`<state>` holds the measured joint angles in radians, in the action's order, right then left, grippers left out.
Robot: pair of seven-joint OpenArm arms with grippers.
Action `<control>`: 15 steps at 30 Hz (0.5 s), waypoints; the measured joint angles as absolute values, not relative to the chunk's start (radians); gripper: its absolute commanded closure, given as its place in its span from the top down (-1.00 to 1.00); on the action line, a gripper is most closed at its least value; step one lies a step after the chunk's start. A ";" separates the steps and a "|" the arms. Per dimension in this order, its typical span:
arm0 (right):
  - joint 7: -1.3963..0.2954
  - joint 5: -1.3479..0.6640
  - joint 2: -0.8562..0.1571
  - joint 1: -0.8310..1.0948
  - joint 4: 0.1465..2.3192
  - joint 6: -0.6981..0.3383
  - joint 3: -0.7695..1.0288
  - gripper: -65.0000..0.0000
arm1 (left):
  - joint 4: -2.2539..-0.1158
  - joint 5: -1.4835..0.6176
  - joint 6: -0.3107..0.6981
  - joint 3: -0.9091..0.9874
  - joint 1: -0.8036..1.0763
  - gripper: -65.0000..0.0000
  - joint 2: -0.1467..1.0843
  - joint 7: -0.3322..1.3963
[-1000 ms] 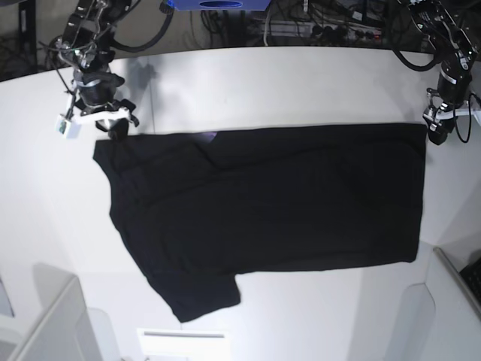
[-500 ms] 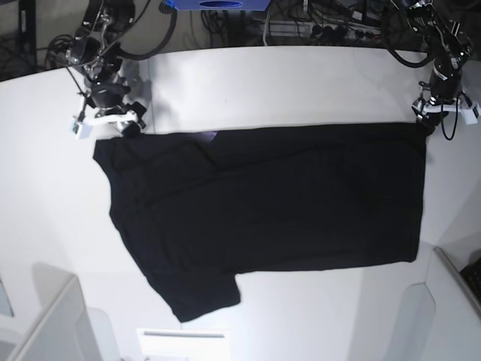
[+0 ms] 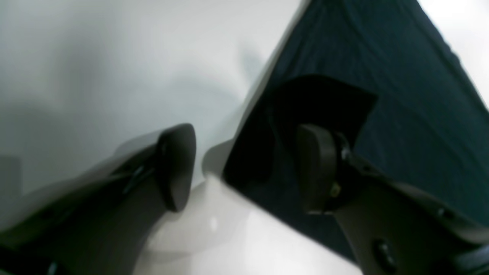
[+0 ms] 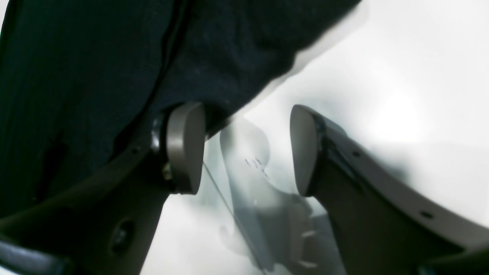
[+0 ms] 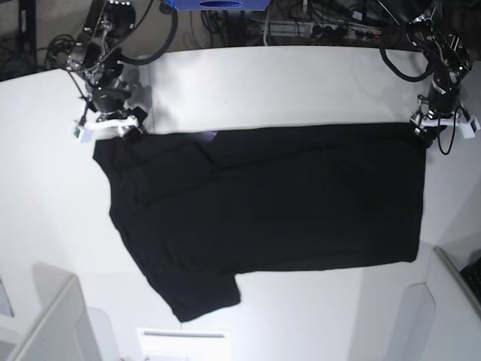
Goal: Fold the T-shirt properly
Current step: 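Grasp the folded shirt edge again with both grippers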
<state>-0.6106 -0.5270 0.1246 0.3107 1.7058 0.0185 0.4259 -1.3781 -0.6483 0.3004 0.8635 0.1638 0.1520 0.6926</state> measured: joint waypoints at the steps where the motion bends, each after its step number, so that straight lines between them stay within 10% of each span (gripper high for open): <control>1: -0.613 -0.527 0.125 0.310 1.706 0.019 0.426 0.03 | -1.376 -0.631 0.301 0.863 0.152 0.22 0.151 0.693; 9: -0.612 -0.528 0.125 0.311 1.706 0.019 0.432 0.03 | -1.376 -0.636 0.305 0.800 0.153 0.18 0.151 0.681; 15: -0.612 -0.523 0.130 0.294 1.699 0.019 0.556 0.03 | -1.376 -0.632 0.303 0.801 0.156 -0.62 0.148 0.695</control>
<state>-0.6125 -0.5228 0.1295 0.2939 1.6993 0.0189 0.5564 -1.3758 -0.6323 0.3035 0.8005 0.1558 0.1478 0.6949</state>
